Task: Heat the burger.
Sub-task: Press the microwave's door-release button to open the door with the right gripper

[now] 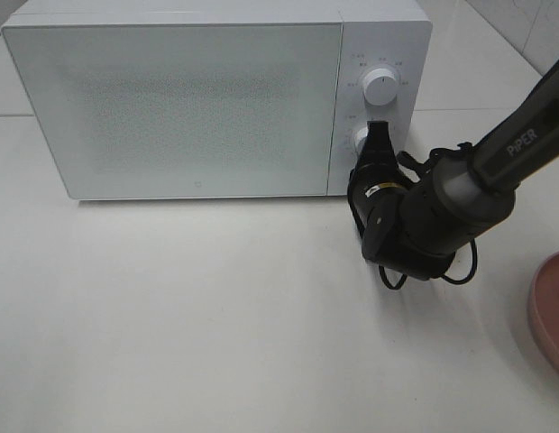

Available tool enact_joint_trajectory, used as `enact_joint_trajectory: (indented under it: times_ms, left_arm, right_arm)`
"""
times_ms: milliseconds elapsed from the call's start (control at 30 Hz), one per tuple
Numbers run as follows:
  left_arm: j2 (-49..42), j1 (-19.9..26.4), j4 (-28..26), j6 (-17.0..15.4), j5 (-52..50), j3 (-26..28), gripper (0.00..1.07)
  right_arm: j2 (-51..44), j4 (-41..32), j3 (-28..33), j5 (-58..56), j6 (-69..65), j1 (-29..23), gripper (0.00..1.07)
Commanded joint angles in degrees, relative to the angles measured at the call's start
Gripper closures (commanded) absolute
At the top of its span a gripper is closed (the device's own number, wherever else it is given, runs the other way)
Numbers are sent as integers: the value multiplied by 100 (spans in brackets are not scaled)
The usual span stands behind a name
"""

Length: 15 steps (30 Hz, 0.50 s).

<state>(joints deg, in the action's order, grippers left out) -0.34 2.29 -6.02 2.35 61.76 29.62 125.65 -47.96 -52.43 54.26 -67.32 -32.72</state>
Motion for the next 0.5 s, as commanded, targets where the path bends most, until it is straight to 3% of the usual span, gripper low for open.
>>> enact_joint_trajectory:
  times_ms: [33,500]
  left_arm:
    - [-97,-40,-6,6,-46,0,7]
    - [-97,-40,-6,6,-46,0,7]
  right_arm:
    - [80,212,-493,745,40,160,107]
    - [166,223,-779,762,189,350,107]
